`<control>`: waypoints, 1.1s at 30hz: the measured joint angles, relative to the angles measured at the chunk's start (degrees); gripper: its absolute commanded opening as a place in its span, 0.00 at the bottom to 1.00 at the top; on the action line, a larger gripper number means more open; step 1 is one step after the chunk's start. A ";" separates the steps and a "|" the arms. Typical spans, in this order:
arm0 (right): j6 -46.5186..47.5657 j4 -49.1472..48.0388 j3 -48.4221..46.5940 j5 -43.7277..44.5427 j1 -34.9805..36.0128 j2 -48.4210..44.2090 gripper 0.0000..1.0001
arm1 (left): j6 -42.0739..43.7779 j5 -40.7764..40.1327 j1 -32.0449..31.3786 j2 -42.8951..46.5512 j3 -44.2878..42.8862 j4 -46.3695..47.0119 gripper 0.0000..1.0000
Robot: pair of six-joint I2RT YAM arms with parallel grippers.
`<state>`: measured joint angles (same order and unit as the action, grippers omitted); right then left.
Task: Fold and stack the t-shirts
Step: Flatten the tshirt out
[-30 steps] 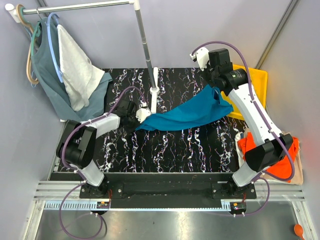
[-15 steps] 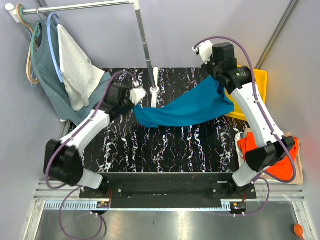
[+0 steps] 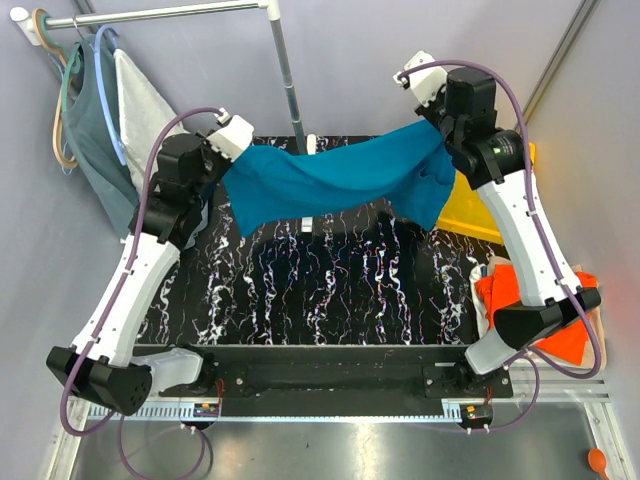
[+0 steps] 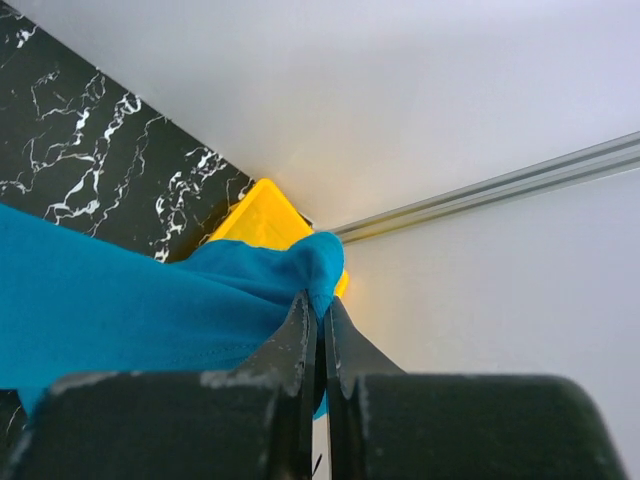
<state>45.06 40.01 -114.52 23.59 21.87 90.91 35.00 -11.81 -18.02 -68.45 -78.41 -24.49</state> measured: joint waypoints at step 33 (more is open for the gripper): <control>-11.56 27.82 -4.46 -11.28 2.69 -21.86 0.00 | 4.07 2.67 4.33 29.99 2.43 -15.50 0.00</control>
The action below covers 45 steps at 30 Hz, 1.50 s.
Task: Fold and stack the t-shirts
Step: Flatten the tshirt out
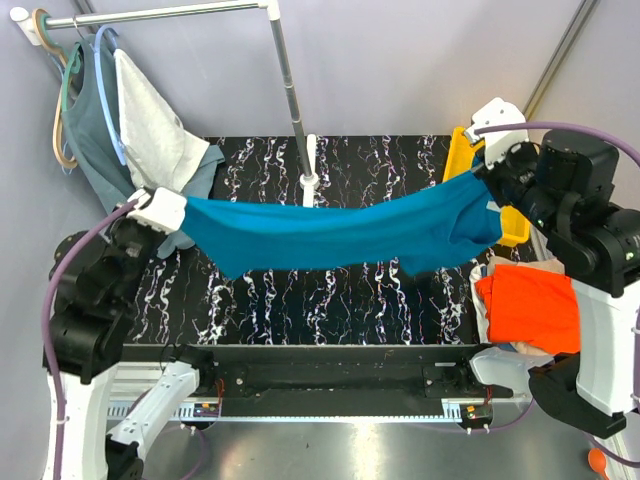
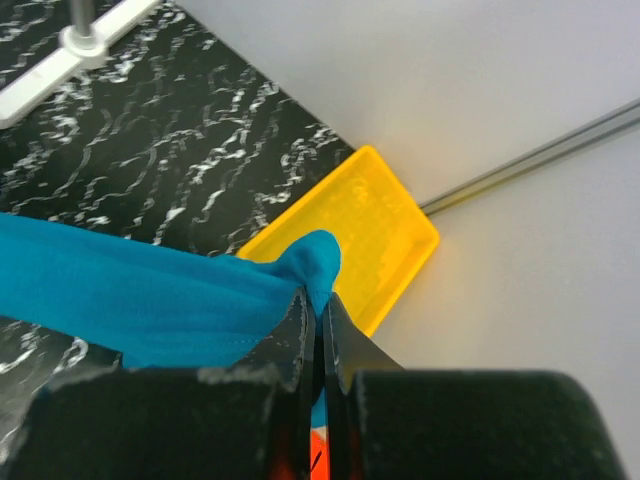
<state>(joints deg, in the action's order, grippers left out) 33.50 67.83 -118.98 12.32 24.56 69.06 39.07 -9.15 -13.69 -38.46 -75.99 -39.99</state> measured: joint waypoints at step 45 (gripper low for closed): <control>0.48 -13.27 33.64 -16.63 -5.64 4.57 0.00 | 2.38 10.25 5.40 -13.05 24.65 14.99 0.17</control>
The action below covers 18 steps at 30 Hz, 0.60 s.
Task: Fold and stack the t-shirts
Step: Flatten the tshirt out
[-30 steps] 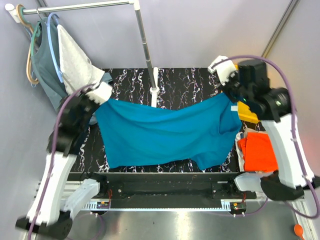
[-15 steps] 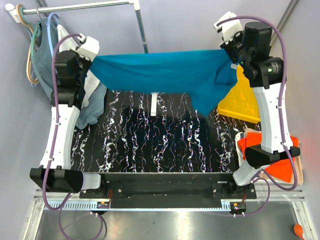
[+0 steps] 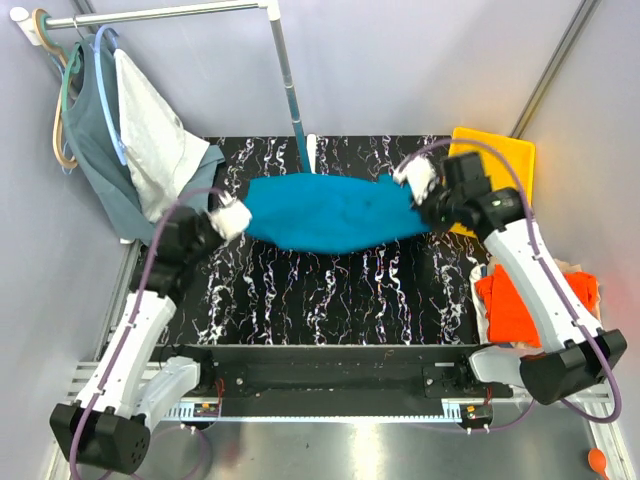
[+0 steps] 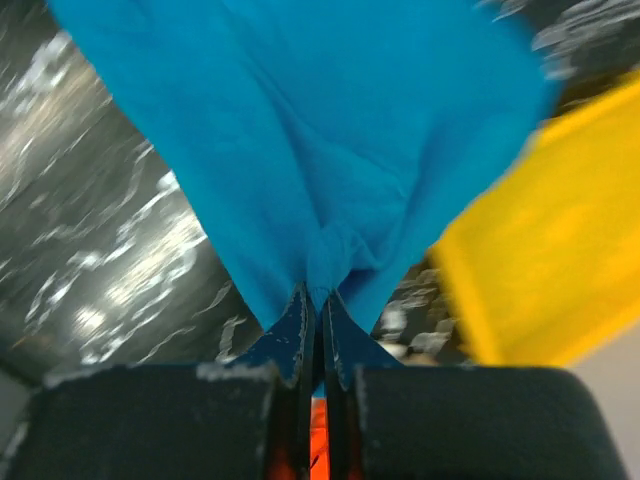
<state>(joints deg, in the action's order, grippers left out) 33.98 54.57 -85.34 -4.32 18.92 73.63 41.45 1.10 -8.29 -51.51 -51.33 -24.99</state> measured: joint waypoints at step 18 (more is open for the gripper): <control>-2.78 11.58 27.30 -11.10 0.61 -18.97 1.00 | 3.48 10.36 -6.27 9.84 10.91 -35.45 0.97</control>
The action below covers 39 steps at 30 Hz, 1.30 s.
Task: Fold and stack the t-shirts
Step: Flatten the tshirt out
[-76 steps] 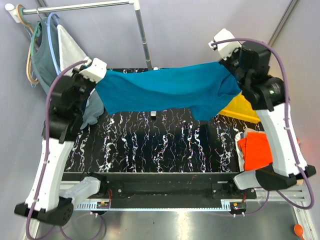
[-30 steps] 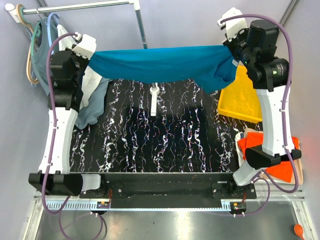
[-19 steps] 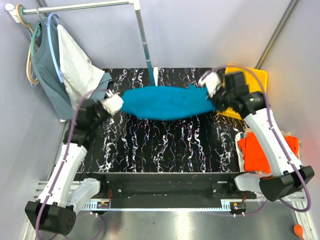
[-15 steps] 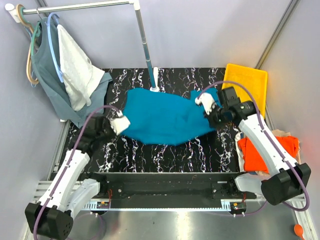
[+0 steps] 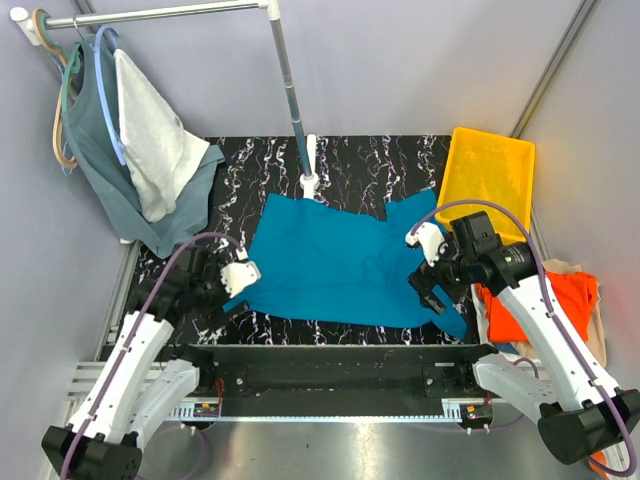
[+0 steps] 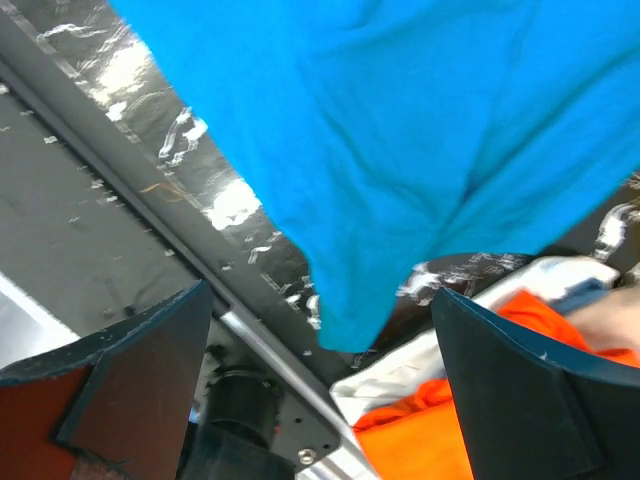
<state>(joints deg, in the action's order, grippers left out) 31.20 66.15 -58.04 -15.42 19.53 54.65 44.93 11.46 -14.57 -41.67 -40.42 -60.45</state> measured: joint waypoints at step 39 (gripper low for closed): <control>-6.93 -38.56 -29.27 17.03 -6.67 59.74 0.88 | -15.37 -14.95 -0.04 -76.81 -52.98 32.70 0.99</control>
<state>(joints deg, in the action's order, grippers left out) 24.27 27.59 -87.31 1.61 12.86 114.39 29.56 -3.49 -14.61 -118.48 -93.41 -27.75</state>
